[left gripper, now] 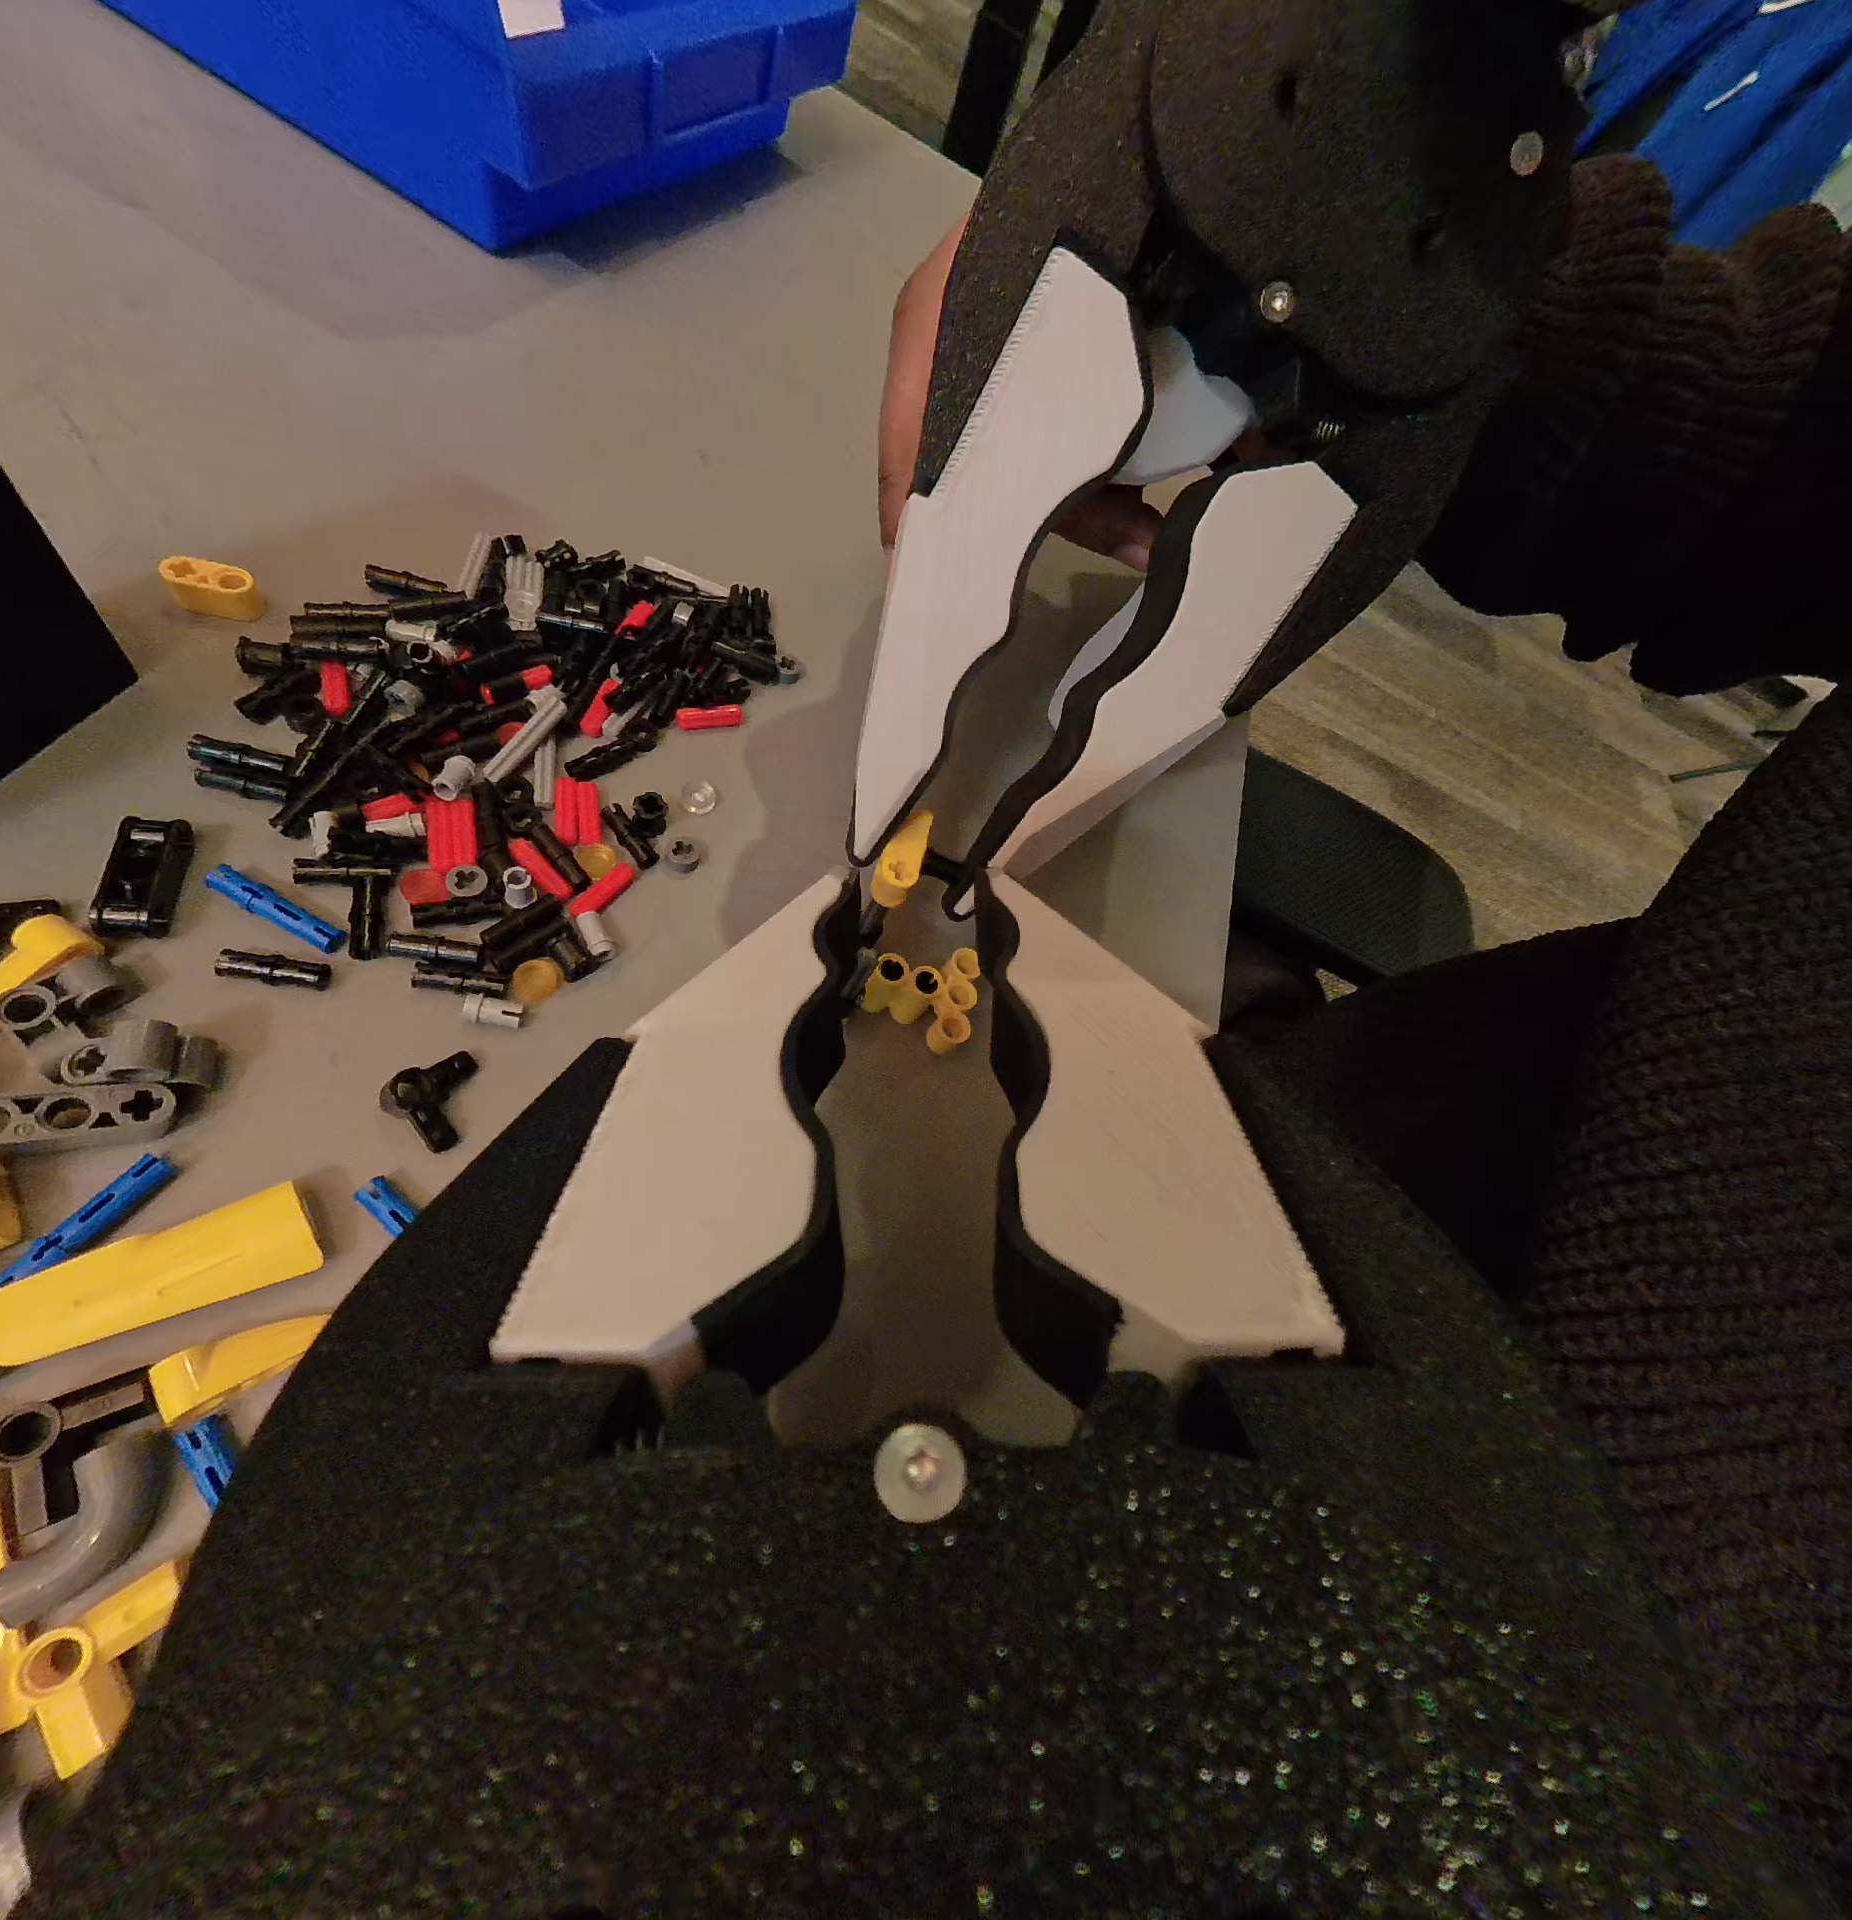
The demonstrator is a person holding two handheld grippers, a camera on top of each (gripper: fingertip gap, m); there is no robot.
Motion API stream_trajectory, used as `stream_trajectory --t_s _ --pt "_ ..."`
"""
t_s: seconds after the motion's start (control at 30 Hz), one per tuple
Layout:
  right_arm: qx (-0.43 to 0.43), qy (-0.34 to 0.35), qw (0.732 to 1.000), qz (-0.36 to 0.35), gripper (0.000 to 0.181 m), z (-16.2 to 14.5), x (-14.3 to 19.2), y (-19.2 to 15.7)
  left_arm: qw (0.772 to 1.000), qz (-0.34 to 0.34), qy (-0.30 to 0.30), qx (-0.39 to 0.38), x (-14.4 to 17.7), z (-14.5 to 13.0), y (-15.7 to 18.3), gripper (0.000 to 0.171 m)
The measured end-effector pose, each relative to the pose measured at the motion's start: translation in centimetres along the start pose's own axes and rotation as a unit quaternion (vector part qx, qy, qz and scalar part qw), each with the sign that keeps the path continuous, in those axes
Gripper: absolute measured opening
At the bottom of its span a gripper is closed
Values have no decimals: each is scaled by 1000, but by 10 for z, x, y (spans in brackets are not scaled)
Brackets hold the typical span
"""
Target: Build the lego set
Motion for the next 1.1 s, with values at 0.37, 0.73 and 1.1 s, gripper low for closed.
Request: stream_trajectory --t_s 0.37,0.73,1.1 --pt "5 -28 1000 -3 17 3 -2 0 1000 14 5 -8 1 1 0 8" --pt "14 -49 999 1 18 7 -3 0 1000 19 0 -13 -1 1 0 3" --pt "13 -59 998 11 17 11 -4 2 999 -10 -7 44 -1 0 -8 0"
Point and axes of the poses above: each gripper's, where its closed fingertips meet, x back along the fingers, z out of its top, y = z × x across the jaws, the point moved 10 cm from there along x, back along the fingers, and after that the axes turned 10 degrees about z, right-handed, at the moved point
